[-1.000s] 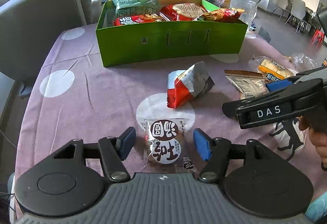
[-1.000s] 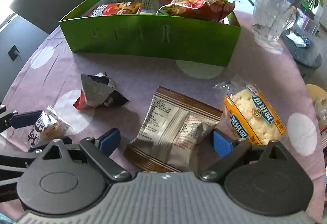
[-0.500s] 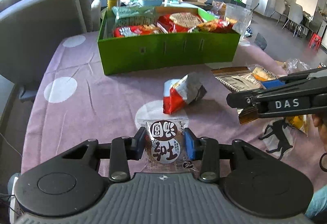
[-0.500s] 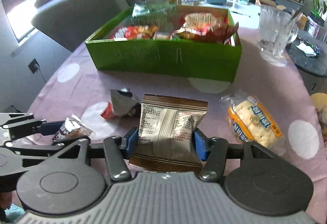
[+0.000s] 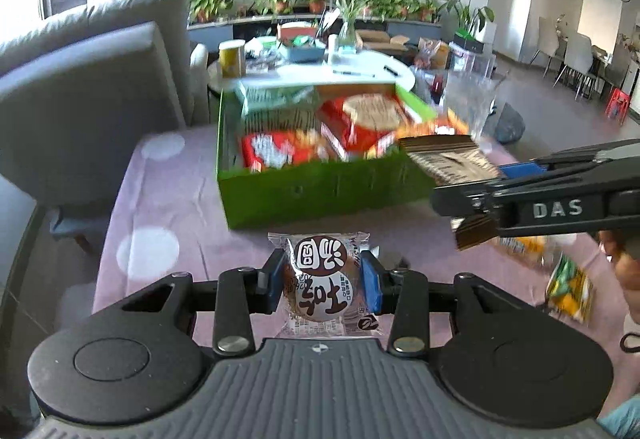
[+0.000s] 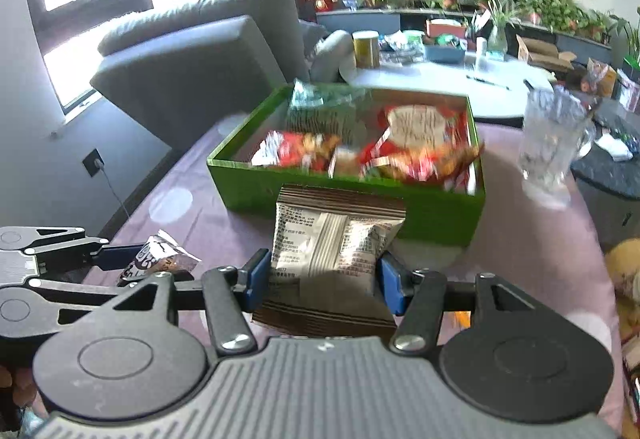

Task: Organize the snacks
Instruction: 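Carry both packs over the green box and open both grippers to drop them, then grasp the crumpled red-white wrapper with the left gripper while the right gripper grasps the yellow sachima pack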

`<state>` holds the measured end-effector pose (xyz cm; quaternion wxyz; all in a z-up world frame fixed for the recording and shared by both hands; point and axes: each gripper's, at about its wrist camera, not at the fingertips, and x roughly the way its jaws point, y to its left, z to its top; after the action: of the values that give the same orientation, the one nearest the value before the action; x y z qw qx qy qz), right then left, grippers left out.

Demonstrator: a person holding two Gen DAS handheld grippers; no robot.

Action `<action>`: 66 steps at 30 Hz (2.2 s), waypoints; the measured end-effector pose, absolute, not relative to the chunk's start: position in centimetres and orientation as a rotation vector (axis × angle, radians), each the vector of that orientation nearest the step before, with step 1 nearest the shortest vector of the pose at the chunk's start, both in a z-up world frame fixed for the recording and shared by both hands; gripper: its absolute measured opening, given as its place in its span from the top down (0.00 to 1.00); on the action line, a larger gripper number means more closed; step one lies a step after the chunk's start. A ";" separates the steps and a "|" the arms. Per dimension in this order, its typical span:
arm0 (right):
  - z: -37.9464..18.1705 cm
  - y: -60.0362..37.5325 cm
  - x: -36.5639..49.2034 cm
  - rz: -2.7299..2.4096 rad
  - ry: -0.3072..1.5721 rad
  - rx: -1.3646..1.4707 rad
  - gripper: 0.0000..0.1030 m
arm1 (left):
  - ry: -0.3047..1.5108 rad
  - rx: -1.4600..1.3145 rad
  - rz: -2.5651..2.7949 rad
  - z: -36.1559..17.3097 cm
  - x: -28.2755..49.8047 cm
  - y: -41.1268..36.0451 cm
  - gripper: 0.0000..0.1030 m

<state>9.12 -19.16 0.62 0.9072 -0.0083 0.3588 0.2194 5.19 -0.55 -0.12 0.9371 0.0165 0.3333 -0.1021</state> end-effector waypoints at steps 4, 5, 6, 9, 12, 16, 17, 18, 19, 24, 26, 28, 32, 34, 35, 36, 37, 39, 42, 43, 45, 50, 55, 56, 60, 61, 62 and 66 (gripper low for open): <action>1.8 -18.9 11.3 0.447 0.714 0.013 0.39 | 0.649 0.030 -0.214 1.4 7.5 -0.7 0.65; 2.1 -18.9 11.8 0.443 0.709 0.019 0.39 | 0.638 0.031 -0.208 1.7 8.0 -0.8 0.65; 2.4 -19.0 12.4 0.436 0.704 0.025 0.39 | 0.629 0.032 -0.202 2.1 8.8 -0.9 0.65; 3.2 -19.0 14.1 0.416 0.688 0.051 0.39 | 0.619 0.025 -0.198 2.7 11.1 -0.9 0.64; 3.7 -19.2 15.7 0.415 0.675 0.081 0.39 | 0.618 0.025 -0.199 2.9 13.7 -0.9 0.64; 3.7 -19.1 18.0 0.404 0.669 0.114 0.39 | 0.628 0.029 -0.187 2.7 17.4 -0.9 0.64; 3.6 -19.0 18.6 0.401 0.669 0.122 0.39 | 0.632 0.024 -0.186 2.6 18.3 -0.8 0.64; 3.4 -19.0 19.2 0.398 0.670 0.129 0.39 | 0.637 0.017 -0.184 2.4 19.2 -0.6 0.64; 3.2 -18.9 19.8 0.397 0.672 0.133 0.39 | 0.638 0.012 -0.178 2.3 20.2 -0.4 0.64; 2.2 -18.3 21.8 0.403 0.690 0.138 0.39 | 0.643 0.031 -0.139 1.4 24.0 0.2 0.64; 1.9 -18.1 22.3 0.407 0.698 0.139 0.39 | 0.651 0.034 -0.133 0.9 25.1 0.3 0.64; 1.5 -17.8 22.8 0.412 0.705 0.140 0.39 | 0.660 0.029 -0.134 0.3 26.0 0.5 0.64; 0.6 -17.6 23.4 0.401 0.720 0.139 0.39 | 0.677 0.025 -0.138 -0.8 27.3 0.3 0.64; 0.3 -17.6 23.5 0.397 0.731 0.140 0.39 | 0.680 0.026 -0.136 -1.3 27.7 0.2 0.64; 0.2 -17.5 23.5 0.394 0.735 0.140 0.39 | 0.677 0.025 -0.129 -1.4 27.7 0.2 0.61; 0.1 -17.5 23.7 0.392 0.738 0.140 0.38 | 0.675 0.022 -0.118 -1.5 27.8 0.2 0.58; 0.0 -17.5 23.6 0.387 0.736 0.141 0.37 | 0.672 0.018 -0.108 -1.5 27.7 0.3 0.47; -0.2 -17.4 23.6 0.378 0.723 0.127 0.34 | 0.655 0.009 -0.100 -1.2 27.2 0.4 0.38; -0.1 -17.7 23.3 0.353 0.711 0.121 0.32 | 0.647 0.021 -0.097 -0.7 26.3 0.5 0.37; 0.0 -17.9 23.1 0.352 0.711 0.132 0.32 | 0.645 0.020 -0.091 -0.6 26.0 0.6 0.34; 0.4 -18.4 22.7 0.358 0.709 0.154 0.32 | 0.640 0.008 -0.083 -0.3 25.1 1.0 0.33; 1.4 -19.2 21.3 0.359 0.681 0.156 0.28 | 0.636 0.001 -0.082 0.2 22.6 1.3 0.29; 2.4 -20.2 19.5 0.363 0.669 0.166 0.28 | 0.628 -0.004 -0.103 0.7 19.7 1.1 0.28; 2.4 -20.4 19.4 0.364 0.669 0.165 0.28 | 0.627 -0.004 -0.110 0.8 19.1 1.0 0.27; 2.6 -21.1 18.0 0.364 0.671 0.163 0.28 | 0.625 0.006 -0.159 0.7 16.3 0.3 0.24; 2.6 -21.3 17.7 0.364 0.671 0.163 0.28 | 0.629 0.014 -0.172 0.6 15.6 0.0 0.23; 2.7 -21.6 17.5 0.362 0.672 0.164 0.28 | 0.636 0.024 -0.183 0.4 15.0 -0.3 0.23; 2.7 -22.6 16.6 0.343 0.674 0.173 0.28 | 0.664 0.022 -0.205 -0.9 12.7 -1.1 0.22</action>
<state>16.60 -22.65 2.71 0.9258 0.0841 0.3285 0.1673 12.68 -1.10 -0.95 0.9401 0.0107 0.3256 -0.1004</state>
